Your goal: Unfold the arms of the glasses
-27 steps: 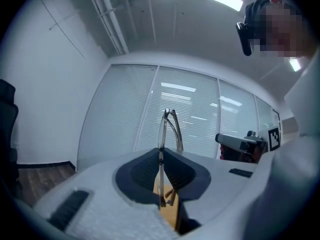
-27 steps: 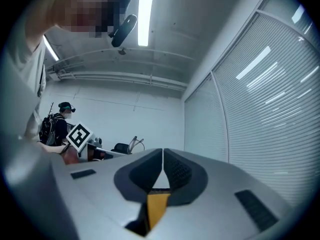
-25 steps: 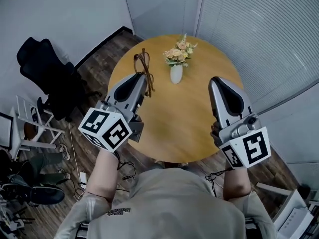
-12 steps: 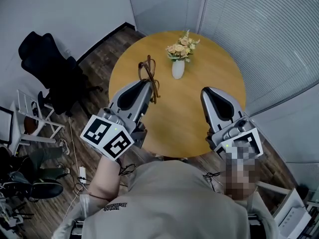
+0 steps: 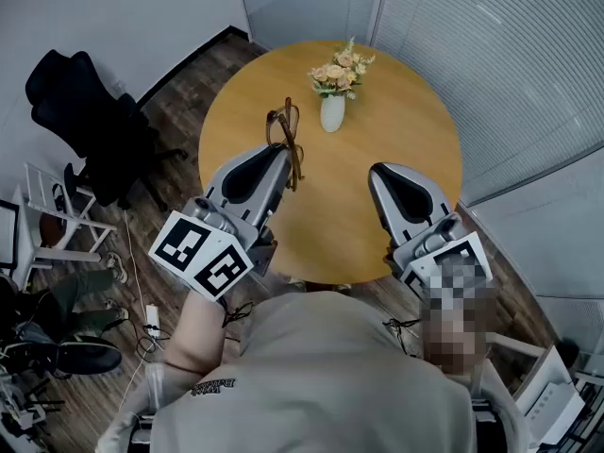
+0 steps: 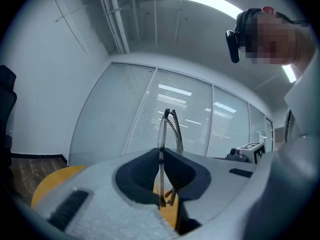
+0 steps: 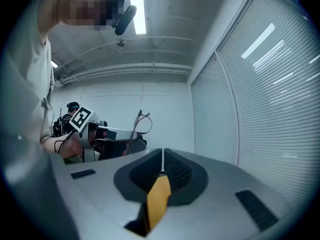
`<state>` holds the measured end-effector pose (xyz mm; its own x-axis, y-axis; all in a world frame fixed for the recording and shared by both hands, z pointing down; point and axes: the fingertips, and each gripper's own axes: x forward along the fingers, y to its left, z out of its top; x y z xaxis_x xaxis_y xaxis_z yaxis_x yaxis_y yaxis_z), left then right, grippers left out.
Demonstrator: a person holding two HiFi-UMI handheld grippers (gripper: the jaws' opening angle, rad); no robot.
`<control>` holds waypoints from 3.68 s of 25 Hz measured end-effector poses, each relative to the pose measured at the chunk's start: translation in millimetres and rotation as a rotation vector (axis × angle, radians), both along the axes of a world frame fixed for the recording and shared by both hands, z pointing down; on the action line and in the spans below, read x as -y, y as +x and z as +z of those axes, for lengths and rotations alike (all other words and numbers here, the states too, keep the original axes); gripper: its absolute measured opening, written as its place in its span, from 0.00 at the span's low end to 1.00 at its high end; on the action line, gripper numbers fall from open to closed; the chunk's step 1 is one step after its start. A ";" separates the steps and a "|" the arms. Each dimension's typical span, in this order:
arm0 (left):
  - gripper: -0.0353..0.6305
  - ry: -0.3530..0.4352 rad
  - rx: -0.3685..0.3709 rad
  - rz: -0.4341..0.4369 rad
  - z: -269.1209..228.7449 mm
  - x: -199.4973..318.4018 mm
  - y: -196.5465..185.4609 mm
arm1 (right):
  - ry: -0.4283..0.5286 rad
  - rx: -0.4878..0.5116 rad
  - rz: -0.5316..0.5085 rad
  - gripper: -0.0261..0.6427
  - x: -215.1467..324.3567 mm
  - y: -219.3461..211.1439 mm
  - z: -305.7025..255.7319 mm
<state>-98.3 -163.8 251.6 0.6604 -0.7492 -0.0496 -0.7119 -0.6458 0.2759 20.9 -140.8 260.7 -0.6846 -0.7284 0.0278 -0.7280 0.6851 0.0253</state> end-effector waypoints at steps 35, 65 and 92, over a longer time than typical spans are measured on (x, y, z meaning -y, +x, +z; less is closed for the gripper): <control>0.12 0.009 0.055 0.059 2.7 -13.8 29.0 | -0.099 -0.243 -0.304 0.11 -15.4 -75.4 59.4; 0.12 0.035 0.285 -0.031 32.2 7.1 21.1 | 0.040 -0.190 -0.049 0.11 1.1 38.7 -14.9; 0.11 0.071 0.214 -0.152 13.9 9.4 5.0 | 0.027 -0.025 -0.158 0.12 -28.1 -18.1 -30.7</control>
